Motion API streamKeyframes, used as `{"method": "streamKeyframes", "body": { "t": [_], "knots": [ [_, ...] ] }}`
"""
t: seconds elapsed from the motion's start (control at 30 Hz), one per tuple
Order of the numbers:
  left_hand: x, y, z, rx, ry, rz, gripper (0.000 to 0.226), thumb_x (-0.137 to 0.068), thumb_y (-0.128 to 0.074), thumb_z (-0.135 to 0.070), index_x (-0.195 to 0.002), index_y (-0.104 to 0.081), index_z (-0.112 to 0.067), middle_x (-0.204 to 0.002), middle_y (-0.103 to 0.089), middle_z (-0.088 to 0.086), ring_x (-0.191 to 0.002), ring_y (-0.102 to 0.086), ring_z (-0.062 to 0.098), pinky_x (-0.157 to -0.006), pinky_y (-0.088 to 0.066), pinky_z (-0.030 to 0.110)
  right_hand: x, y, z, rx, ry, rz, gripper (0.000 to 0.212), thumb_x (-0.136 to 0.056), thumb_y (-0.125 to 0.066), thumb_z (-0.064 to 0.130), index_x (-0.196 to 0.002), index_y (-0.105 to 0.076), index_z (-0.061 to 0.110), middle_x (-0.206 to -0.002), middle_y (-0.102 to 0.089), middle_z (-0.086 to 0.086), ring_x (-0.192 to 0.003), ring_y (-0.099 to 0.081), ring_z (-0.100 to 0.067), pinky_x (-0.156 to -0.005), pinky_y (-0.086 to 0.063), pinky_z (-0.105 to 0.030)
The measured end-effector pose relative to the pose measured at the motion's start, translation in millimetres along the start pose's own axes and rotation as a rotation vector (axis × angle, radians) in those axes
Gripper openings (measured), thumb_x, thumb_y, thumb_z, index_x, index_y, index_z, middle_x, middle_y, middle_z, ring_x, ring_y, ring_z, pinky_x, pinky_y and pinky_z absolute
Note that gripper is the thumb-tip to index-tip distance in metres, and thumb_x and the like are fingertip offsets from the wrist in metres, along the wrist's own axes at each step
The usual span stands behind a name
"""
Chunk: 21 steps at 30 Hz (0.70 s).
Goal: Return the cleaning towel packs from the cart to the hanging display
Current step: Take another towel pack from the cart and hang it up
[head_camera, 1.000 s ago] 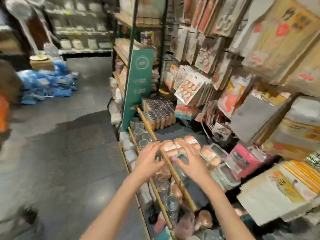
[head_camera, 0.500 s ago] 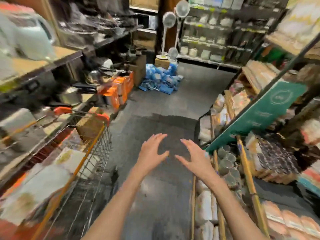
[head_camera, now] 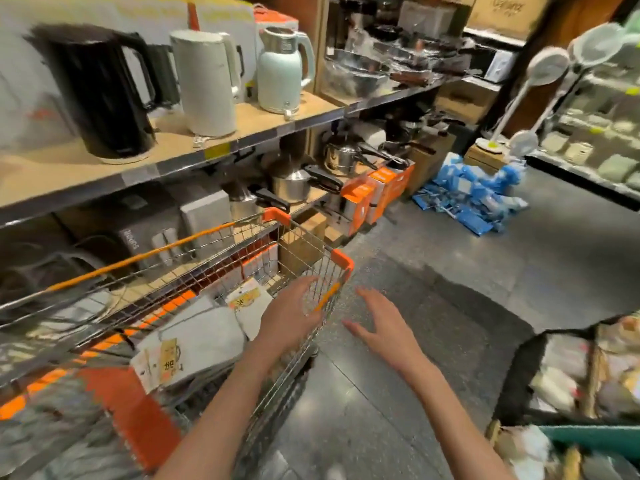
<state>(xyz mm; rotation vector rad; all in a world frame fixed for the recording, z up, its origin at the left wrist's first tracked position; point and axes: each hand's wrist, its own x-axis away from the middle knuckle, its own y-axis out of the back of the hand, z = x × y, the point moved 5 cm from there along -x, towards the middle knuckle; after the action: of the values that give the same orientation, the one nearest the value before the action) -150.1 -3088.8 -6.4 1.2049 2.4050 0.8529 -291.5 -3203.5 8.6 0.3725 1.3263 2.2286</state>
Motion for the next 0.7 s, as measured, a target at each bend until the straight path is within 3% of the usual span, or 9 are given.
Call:
{"method": "streamKeyframes", "body": {
  "t": [0.3, 0.4, 0.6, 0.7],
  "knots": [
    [-57.5, 35.5, 106.4, -0.018, 0.359, -0.194, 0.057, -0.087, -0.061, -0.039, -0.137, -0.036, -0.04, -0.15, -0.033, -0.014, -0.133, -0.039, 0.013, -0.093, -0.038, 0.025, -158.6, -84.2, 21.1, -0.064, 0.237, 0.313, 0.066, -0.089, -0.054, 0.049, -0.145, -0.03, 0.024, -0.151, -0.031, 0.005, -0.139, -0.026, -0.011, -0.11, -0.018, -0.023],
    [-86.0, 36.8, 127.8, 0.004, 0.47, -0.244, 0.061, -0.087, -0.062, -0.037, -0.142, -0.034, -0.038, -0.153, -0.029, -0.011, -0.137, -0.033, 0.012, -0.101, -0.036, 0.028, -209.2, -105.7, 18.7, -0.045, 0.297, 0.415, 0.068, -0.089, -0.053, 0.05, -0.146, -0.028, 0.023, -0.153, -0.028, 0.005, -0.141, -0.022, -0.01, -0.114, -0.017, -0.027],
    [-106.6, 25.1, 175.8, 0.111, 0.651, -0.346, 0.062, -0.089, -0.063, -0.033, -0.143, -0.034, -0.034, -0.152, -0.029, -0.012, -0.137, -0.032, 0.011, -0.102, -0.031, 0.023, -279.5, -170.5, 7.6, -0.108, 0.293, 0.636, 0.071, -0.088, -0.058, 0.046, -0.146, -0.028, 0.02, -0.153, -0.027, 0.002, -0.141, -0.023, -0.012, -0.114, -0.019, -0.027],
    [-105.0, 12.5, 209.7, 0.162, 0.721, -0.397, 0.061, -0.088, -0.064, -0.031, -0.142, -0.036, -0.036, -0.14, -0.029, -0.022, -0.132, -0.032, 0.004, -0.092, -0.025, 0.008, -300.4, -219.7, 0.9, -0.189, 0.222, 0.716, 0.061, -0.086, -0.063, 0.041, -0.139, -0.036, 0.023, -0.14, -0.04, 0.008, -0.136, -0.03, -0.014, -0.101, -0.021, -0.011]
  ]
}}
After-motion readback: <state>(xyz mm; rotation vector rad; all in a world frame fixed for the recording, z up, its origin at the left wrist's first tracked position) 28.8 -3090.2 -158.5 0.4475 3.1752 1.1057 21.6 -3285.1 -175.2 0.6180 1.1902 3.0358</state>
